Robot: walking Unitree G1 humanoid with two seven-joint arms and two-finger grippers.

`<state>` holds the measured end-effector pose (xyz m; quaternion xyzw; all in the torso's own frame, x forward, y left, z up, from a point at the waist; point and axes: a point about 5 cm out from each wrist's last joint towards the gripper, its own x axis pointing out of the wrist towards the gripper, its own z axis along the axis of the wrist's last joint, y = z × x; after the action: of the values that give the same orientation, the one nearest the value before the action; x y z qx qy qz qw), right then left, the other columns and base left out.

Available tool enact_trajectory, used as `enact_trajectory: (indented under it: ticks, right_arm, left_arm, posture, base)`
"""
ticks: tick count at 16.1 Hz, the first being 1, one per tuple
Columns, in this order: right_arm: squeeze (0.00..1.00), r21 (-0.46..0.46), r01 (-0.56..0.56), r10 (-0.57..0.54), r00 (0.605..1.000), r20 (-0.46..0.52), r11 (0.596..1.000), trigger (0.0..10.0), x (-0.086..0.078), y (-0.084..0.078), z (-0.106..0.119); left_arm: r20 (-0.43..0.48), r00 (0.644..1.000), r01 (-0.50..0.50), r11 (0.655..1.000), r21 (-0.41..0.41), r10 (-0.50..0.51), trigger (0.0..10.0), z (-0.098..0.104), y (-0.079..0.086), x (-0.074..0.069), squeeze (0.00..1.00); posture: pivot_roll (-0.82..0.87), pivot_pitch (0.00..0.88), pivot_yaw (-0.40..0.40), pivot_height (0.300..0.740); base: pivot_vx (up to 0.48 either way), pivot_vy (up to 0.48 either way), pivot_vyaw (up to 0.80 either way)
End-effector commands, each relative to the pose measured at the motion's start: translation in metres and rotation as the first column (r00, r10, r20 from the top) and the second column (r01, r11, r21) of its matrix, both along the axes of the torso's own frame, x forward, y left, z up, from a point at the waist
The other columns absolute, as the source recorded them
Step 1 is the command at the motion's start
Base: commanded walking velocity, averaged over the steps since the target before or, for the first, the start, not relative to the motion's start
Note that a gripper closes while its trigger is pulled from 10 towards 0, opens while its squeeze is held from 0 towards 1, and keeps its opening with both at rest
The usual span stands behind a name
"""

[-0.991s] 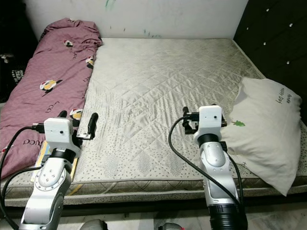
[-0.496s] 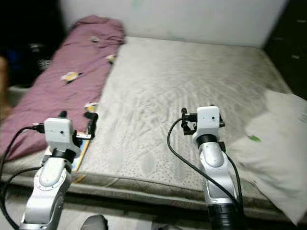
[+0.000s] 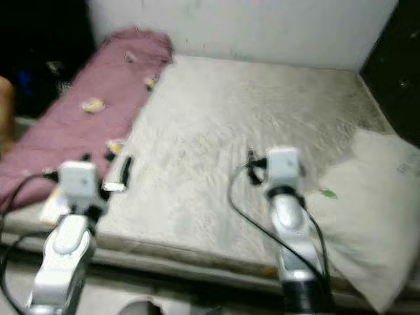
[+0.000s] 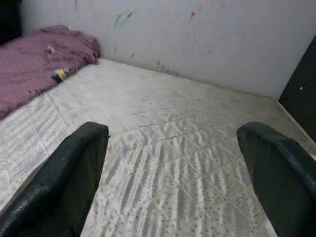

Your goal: Clean up the room

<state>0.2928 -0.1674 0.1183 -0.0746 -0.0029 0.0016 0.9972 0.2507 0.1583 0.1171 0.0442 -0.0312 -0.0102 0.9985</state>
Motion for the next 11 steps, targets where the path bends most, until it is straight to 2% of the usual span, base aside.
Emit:
enact_trajectory:
  ticks: [1,11]
  right_arm:
    - [0.00,-0.004,0.025,-0.025,1.000,0.002,1.000,10.0,-0.0004,-0.0084,0.0009]
    - [0.00,-0.016,0.029,-0.029,1.000,0.002,0.999,10.0,-0.0008,-0.0112,0.0004]
  left_arm:
    - [0.008,1.000,0.013,1.000,-0.003,-0.013,10.0,0.0017,-0.0044,0.0010,0.00]
    - [0.011,1.000,0.017,1.000,-0.008,-0.017,10.0,0.0020,-0.0070,0.0010,0.00]
  posture:
    - [0.02,0.018,-0.029,0.740]
    - [0.01,0.025,-0.033,0.740]
  base:
    - [0.000,-0.274,0.00]
    - [0.000,-0.273,0.00]
